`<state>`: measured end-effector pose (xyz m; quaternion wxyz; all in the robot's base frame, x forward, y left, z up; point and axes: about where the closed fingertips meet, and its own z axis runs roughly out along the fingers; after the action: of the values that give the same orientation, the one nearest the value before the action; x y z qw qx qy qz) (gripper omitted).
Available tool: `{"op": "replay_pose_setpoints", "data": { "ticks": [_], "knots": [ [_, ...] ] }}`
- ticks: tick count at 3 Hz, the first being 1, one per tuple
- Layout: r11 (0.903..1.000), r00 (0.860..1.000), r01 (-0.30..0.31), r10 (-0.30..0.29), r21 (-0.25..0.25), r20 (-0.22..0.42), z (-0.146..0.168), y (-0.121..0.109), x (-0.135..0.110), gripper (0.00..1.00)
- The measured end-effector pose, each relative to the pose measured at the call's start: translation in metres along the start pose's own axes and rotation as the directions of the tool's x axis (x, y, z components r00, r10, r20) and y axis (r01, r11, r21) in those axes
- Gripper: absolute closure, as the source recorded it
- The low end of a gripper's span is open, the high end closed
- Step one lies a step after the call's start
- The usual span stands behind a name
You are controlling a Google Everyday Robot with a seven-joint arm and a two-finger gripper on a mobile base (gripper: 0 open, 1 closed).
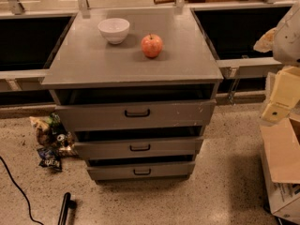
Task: Open top drawer
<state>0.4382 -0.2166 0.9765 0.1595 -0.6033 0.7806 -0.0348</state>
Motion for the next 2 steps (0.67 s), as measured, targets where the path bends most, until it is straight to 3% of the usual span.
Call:
{"op": "replay_pose_setpoints", "data": {
  "ticks": [1,2],
  "knots": [
    [1.0,1.0,0.0,0.0,0.0,0.0,0.0,0.0,0.0,0.0],
    [0.9998,0.999,0.014,-0.015,0.013,0.053,0.019,0.004,-0.003,0.0]
  ]
}}
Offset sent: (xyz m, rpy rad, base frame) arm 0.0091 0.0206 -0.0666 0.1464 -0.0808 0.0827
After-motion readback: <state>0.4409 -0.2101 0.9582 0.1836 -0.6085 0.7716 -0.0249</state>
